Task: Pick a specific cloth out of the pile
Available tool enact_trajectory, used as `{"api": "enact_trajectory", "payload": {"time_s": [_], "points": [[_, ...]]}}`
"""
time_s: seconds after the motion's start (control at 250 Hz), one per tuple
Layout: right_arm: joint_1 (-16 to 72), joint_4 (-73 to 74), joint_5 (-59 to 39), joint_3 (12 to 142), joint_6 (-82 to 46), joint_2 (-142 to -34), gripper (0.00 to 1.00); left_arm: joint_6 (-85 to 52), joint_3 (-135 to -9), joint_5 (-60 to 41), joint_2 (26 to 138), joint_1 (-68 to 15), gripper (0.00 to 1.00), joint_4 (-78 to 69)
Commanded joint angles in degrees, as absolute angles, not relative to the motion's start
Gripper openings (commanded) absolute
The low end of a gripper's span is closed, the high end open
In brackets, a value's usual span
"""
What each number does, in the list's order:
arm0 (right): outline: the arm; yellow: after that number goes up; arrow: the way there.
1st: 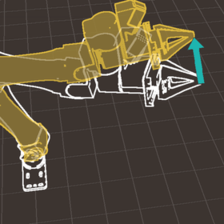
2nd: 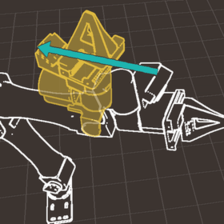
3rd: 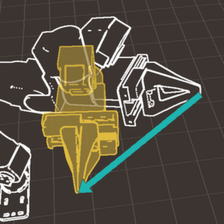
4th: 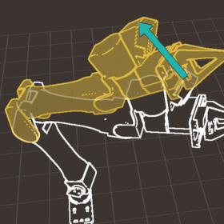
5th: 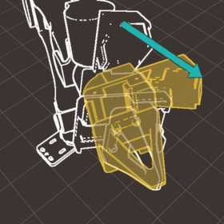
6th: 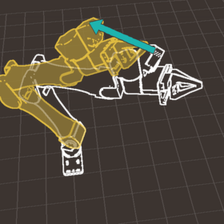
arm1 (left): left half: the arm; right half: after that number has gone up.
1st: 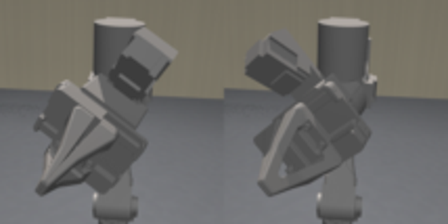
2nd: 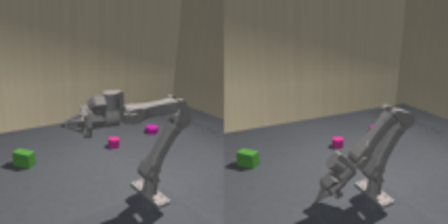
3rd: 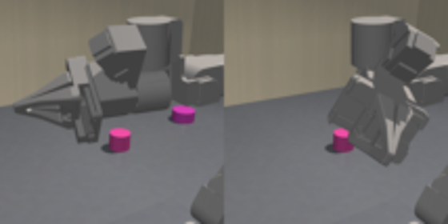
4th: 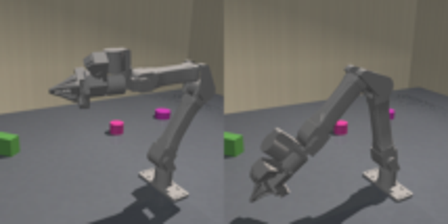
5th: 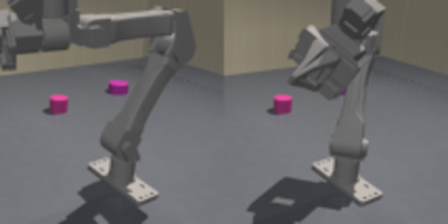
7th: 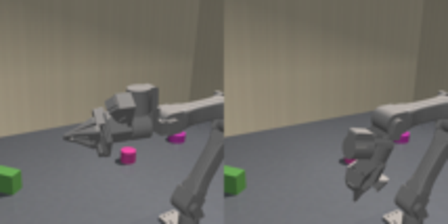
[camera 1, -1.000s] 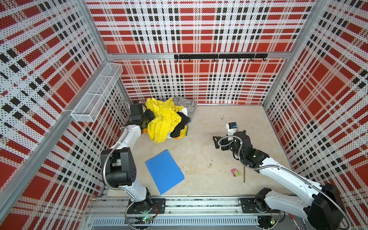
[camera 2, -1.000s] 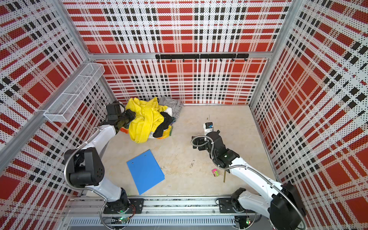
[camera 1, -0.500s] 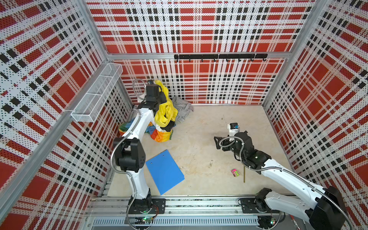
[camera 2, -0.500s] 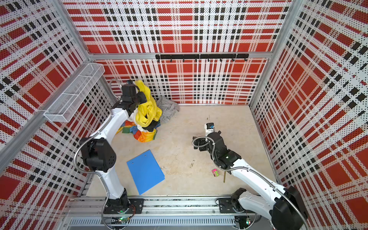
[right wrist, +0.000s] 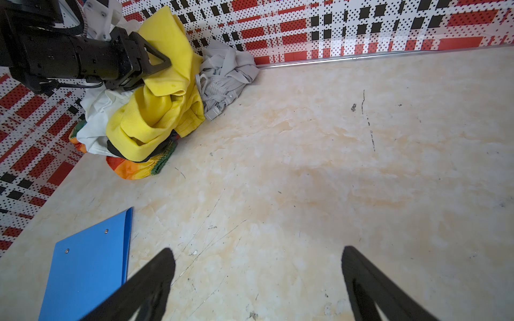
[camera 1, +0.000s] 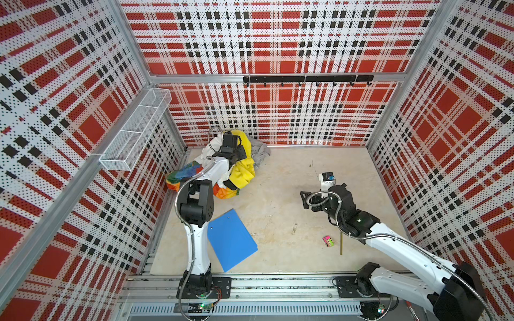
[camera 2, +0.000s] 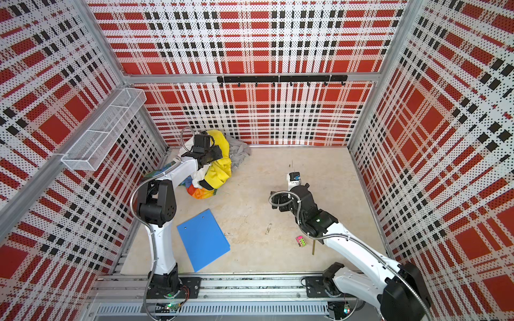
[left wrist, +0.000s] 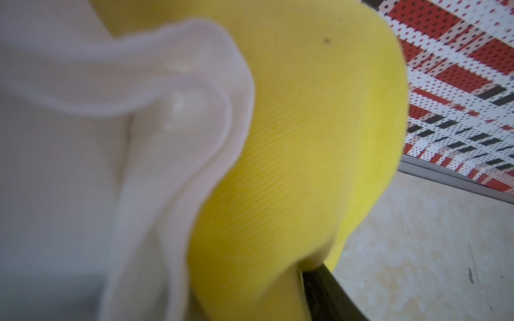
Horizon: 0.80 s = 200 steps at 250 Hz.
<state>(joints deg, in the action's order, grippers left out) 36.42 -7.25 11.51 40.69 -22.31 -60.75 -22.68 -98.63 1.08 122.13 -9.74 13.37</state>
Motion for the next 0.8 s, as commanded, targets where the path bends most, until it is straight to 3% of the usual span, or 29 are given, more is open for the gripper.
{"api": "enact_trajectory", "payload": {"time_s": [0.0, 0.072, 0.452, 0.796], "points": [[36.74, -5.1, 11.85, 40.26, -21.88, -60.58, 1.0, -23.73, -98.79, -3.4, 124.09, -9.45, 0.66, 13.29], [36.74, -5.1, 11.95, 40.22, -21.97, -60.56, 1.0, -23.6, -98.44, -5.41, 122.44, -9.58, 0.75, 11.51], [36.76, -4.57, 11.03, 40.41, -22.5, -61.0, 1.0, -23.09, -95.72, -8.19, 107.45, -6.34, 1.0, 13.48], [36.9, -2.91, 9.27, 40.65, -22.94, -61.79, 1.0, -23.37, -76.21, -4.14, 90.22, 3.27, 0.99, 15.94]]}}
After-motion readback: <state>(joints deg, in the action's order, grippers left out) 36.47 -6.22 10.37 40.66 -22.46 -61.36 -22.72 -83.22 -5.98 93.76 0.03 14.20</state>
